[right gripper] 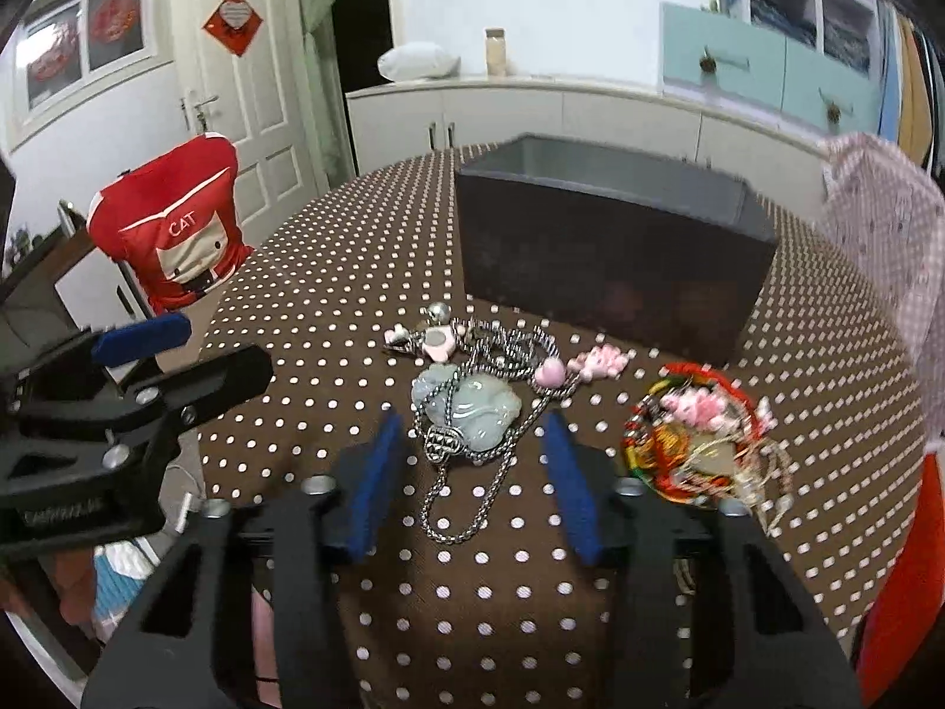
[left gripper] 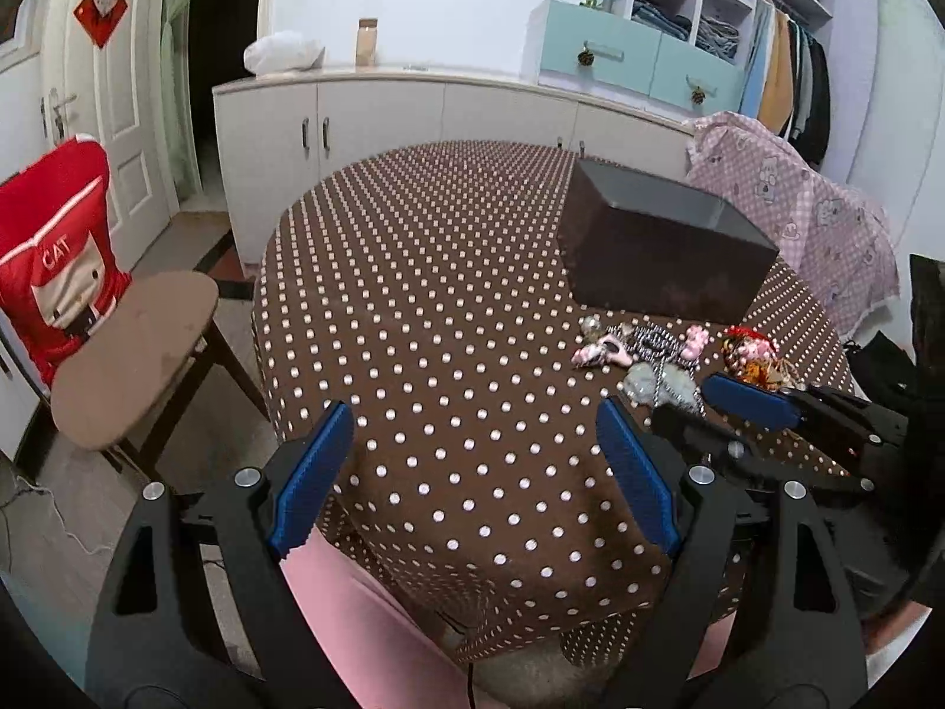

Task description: Organize jewelry

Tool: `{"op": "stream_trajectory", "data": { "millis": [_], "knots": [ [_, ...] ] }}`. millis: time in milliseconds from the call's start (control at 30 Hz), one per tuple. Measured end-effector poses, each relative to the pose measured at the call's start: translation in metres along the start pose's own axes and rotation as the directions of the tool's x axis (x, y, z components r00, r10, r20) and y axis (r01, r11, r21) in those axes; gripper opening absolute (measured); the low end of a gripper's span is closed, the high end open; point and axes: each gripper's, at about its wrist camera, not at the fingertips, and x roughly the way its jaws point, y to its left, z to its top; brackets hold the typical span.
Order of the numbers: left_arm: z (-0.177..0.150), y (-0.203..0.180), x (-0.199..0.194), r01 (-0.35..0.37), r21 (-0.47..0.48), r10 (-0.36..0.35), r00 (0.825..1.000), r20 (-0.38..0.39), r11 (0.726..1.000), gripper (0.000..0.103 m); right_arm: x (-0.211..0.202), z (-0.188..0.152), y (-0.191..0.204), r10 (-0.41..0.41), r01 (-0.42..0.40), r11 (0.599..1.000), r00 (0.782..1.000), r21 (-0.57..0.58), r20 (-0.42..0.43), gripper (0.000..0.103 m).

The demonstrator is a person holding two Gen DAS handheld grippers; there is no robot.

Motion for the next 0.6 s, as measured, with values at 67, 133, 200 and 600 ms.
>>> {"op": "stream_trajectory", "data": {
  "millis": [67,133,200,600],
  "knots": [
    [-0.001,0.001,0.003,0.002,0.003,-0.002,1.000,-0.010,1.000,0.083,0.000,0.000,-0.001,0.005,-0.005,1.000,1.000,0.005,0.003,0.027],
    [-0.002,0.000,0.006,-0.001,0.003,0.001,1.000,-0.016,1.000,0.083,-0.001,0.001,-0.003,0.015,-0.015,1.000,1.000,0.025,-0.001,0.024],
    [-0.002,-0.001,0.008,0.014,0.001,-0.014,1.000,-0.017,1.000,0.083,-0.004,0.001,-0.006,0.024,-0.024,0.999,1.000,0.048,-0.002,0.021],
    [0.000,-0.028,0.017,0.093,0.056,-0.090,0.995,-0.049,0.994,0.083,-0.021,0.002,-0.025,0.039,-0.042,0.992,0.999,0.120,0.034,0.014]
  ]
}}
